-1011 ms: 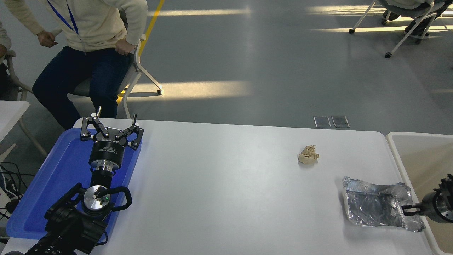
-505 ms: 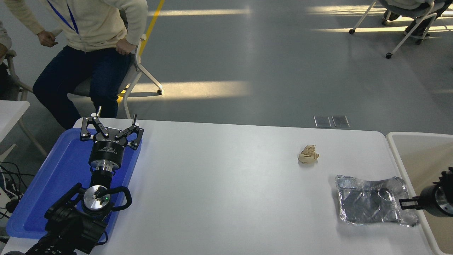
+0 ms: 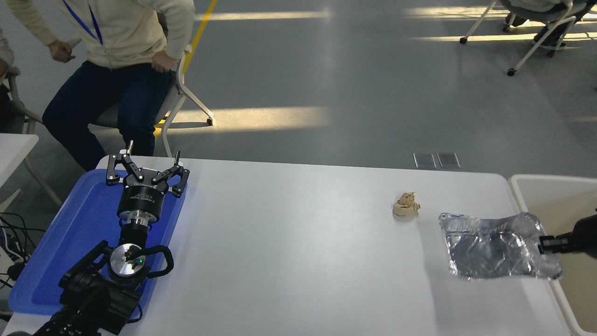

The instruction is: Pick up foil plate and place in dustbin

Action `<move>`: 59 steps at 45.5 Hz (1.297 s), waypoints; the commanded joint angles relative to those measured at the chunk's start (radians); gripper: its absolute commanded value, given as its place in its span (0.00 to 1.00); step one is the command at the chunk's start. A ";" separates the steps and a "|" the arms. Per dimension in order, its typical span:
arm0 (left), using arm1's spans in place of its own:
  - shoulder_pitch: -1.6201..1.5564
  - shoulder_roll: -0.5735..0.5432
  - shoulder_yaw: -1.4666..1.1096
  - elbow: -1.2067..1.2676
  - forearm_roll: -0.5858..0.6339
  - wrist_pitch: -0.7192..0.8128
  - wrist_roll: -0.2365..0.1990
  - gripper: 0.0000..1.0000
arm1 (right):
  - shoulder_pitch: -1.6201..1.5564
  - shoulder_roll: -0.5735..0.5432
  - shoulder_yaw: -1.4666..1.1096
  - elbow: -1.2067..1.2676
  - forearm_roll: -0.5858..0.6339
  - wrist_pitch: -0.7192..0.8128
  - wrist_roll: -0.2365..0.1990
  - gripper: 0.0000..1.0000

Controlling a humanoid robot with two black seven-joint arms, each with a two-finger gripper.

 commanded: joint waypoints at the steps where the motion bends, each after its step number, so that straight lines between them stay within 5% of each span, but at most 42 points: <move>1: 0.000 0.000 0.000 -0.001 0.001 0.000 0.001 1.00 | 0.237 -0.094 -0.009 0.124 -0.065 0.181 -0.005 0.00; 23: 0.000 0.000 0.000 -0.001 0.001 0.000 0.003 1.00 | 0.527 -0.101 -0.098 0.132 -0.078 0.405 -0.003 0.00; 59: 0.000 0.000 0.000 -0.001 0.001 0.000 0.001 1.00 | 0.662 -0.131 -0.127 0.124 -0.102 0.405 -0.020 0.00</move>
